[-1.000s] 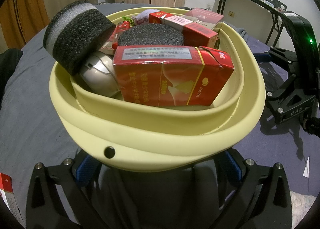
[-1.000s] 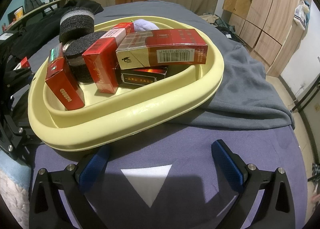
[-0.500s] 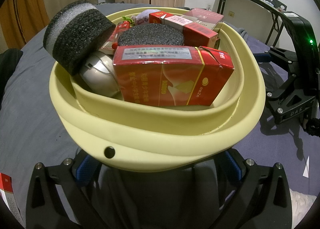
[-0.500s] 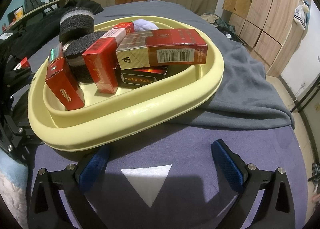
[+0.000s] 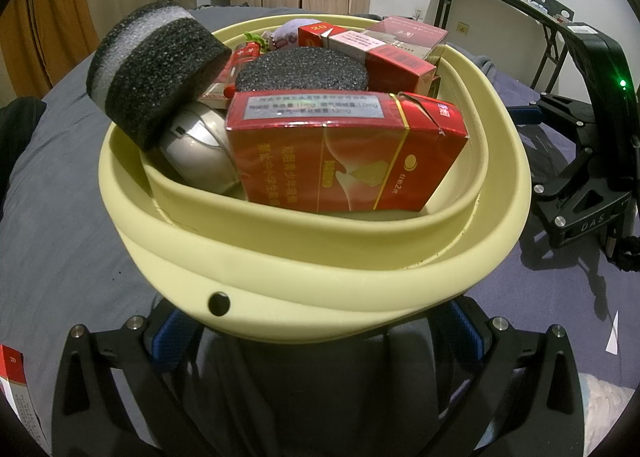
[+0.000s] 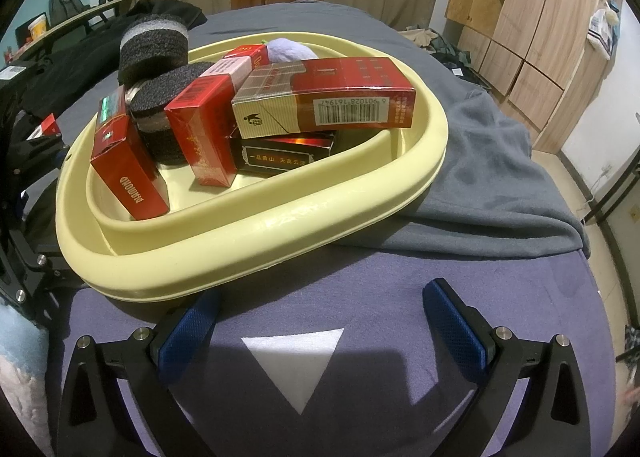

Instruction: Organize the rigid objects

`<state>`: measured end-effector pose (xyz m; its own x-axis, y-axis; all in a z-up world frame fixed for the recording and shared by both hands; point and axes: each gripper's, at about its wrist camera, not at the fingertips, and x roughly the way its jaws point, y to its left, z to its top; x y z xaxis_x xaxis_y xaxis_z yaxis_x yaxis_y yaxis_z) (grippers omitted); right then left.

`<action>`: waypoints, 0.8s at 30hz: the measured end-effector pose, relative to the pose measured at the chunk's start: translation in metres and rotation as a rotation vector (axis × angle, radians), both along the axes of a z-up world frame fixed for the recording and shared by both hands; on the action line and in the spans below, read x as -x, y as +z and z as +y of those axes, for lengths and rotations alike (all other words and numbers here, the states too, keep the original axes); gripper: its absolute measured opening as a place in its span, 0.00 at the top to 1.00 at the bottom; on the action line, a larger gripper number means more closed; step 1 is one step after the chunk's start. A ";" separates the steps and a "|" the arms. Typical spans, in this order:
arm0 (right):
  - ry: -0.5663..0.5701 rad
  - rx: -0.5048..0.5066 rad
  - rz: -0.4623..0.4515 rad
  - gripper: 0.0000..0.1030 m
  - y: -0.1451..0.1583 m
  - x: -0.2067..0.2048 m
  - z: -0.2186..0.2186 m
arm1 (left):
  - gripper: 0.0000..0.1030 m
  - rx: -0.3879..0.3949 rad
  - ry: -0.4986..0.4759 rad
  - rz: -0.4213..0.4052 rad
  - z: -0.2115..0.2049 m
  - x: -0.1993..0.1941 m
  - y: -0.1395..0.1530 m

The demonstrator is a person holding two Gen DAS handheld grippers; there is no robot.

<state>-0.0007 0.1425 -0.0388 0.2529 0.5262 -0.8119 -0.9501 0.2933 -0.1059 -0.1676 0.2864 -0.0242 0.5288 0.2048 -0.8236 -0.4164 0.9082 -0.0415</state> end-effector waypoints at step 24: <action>0.001 0.000 0.002 0.00 0.000 0.000 0.000 | 0.00 0.000 0.000 -0.001 0.000 0.002 0.000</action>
